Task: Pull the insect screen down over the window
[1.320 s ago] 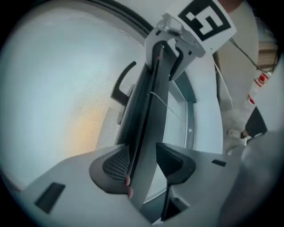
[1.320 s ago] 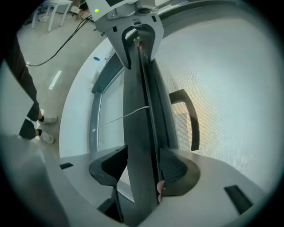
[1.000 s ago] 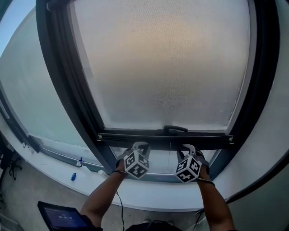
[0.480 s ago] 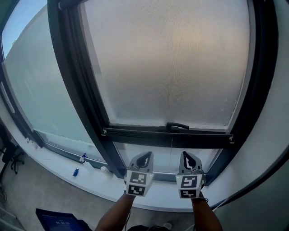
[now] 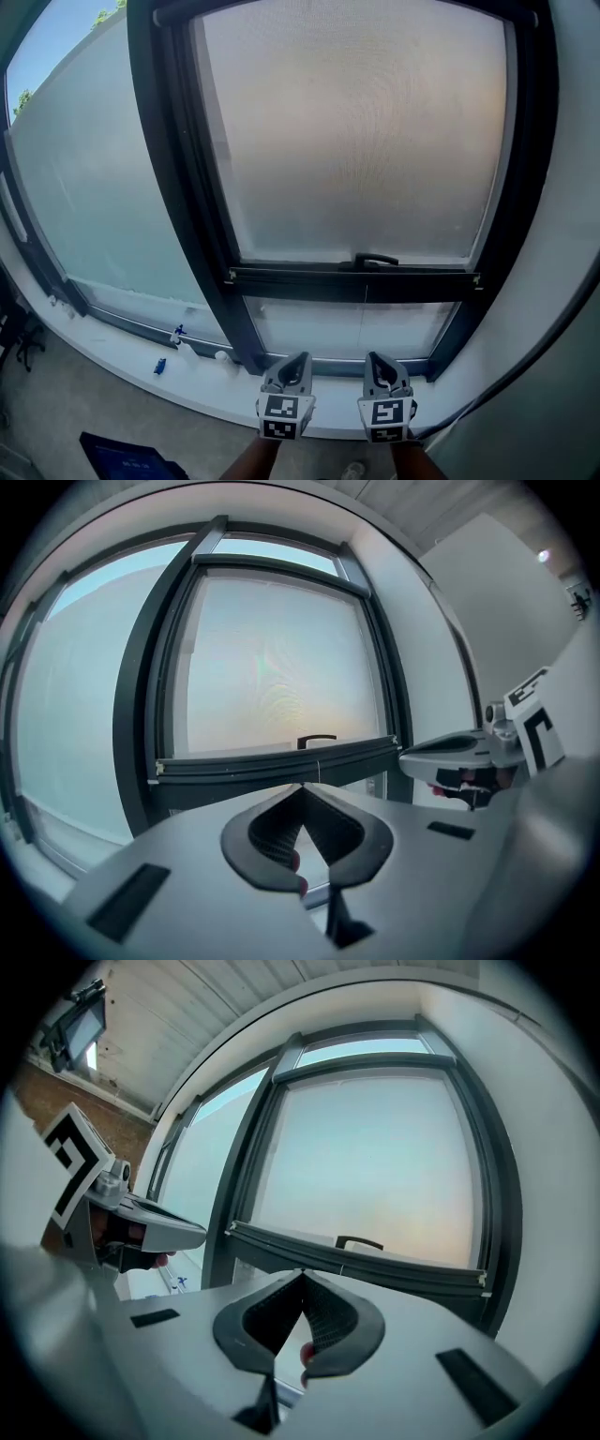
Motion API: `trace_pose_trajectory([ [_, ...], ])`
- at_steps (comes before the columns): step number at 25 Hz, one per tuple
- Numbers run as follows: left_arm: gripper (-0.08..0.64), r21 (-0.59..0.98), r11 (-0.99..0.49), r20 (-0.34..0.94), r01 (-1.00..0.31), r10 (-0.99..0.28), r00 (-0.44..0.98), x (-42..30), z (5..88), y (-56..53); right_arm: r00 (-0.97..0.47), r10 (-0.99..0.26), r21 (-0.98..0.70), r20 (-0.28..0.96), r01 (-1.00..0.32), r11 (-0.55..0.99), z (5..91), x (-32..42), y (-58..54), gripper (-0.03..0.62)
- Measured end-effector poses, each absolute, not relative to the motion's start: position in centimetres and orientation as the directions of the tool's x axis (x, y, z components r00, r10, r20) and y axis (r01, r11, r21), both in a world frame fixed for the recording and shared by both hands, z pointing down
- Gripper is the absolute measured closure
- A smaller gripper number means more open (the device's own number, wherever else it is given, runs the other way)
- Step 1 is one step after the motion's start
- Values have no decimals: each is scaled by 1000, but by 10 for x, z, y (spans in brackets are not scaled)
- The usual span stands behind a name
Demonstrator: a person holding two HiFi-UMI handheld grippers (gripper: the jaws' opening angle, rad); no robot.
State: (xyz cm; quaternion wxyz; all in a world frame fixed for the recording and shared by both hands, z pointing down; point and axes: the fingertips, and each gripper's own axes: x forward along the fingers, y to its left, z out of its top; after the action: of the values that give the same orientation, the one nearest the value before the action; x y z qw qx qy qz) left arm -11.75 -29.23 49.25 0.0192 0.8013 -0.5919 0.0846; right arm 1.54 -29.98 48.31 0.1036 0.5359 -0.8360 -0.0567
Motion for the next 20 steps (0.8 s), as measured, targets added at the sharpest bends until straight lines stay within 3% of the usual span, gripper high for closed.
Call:
trace_pose_trajectory([
  [10, 558, 29, -296, 143, -955, -944, 297, -147, 512, -213, -327, -937, 178, 123, -922, 345, 500, 9, -207, 588],
  [20, 558, -22, -369, 161, -929, -918, 361, -127, 524, -130, -267, -956, 148, 125, -947, 284, 506, 22, -128, 588],
])
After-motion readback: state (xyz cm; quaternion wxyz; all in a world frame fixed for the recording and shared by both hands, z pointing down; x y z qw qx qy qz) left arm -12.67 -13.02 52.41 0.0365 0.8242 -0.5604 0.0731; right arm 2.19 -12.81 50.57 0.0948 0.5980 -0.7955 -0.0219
